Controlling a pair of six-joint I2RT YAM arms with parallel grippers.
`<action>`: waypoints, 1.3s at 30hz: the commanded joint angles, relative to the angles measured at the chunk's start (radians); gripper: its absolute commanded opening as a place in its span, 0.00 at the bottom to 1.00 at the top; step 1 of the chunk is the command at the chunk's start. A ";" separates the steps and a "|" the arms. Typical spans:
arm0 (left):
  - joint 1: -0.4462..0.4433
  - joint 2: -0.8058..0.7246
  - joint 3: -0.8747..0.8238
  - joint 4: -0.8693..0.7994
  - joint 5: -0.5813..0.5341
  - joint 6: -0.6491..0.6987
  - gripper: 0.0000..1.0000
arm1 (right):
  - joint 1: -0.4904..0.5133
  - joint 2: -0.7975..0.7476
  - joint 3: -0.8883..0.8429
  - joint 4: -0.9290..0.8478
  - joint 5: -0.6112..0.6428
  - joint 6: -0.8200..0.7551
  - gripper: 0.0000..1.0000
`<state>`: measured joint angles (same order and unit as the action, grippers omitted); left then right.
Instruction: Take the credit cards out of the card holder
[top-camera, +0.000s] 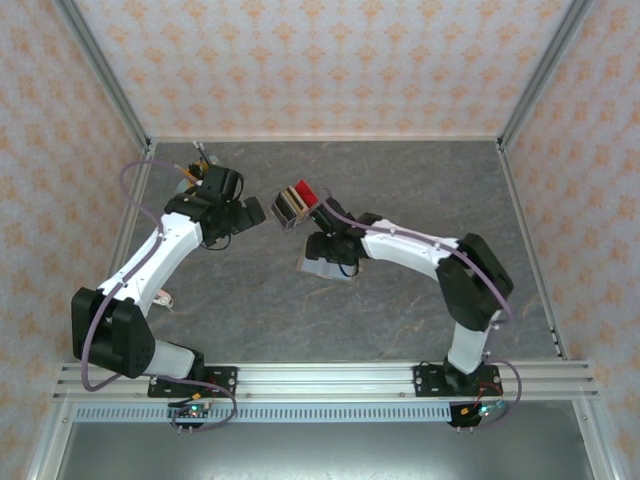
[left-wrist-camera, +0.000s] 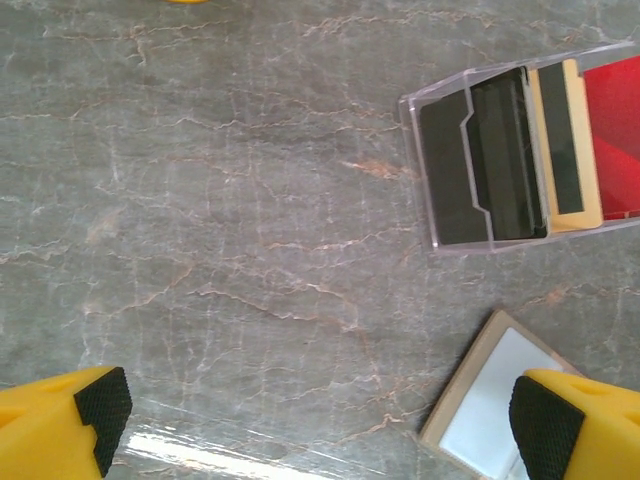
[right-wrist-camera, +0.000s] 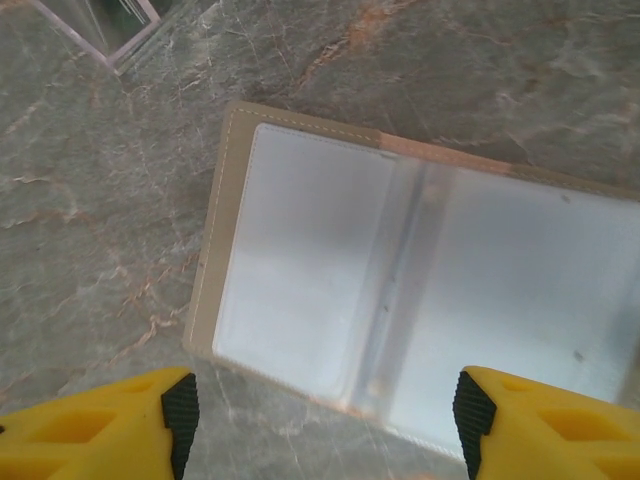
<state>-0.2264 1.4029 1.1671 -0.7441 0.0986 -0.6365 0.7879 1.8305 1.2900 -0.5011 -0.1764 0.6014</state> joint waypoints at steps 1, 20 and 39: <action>0.015 -0.030 -0.031 0.012 0.003 0.036 1.00 | 0.007 0.082 0.090 -0.116 0.064 0.019 0.67; 0.024 0.003 -0.054 0.032 0.023 0.055 1.00 | 0.048 0.379 0.352 -0.322 0.121 -0.025 0.78; 0.024 0.016 -0.057 0.038 0.043 0.043 1.00 | 0.047 0.192 0.162 -0.174 0.051 -0.173 0.35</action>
<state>-0.2131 1.4097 1.1191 -0.7197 0.1333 -0.6003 0.8326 2.0674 1.4933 -0.6563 -0.1123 0.4831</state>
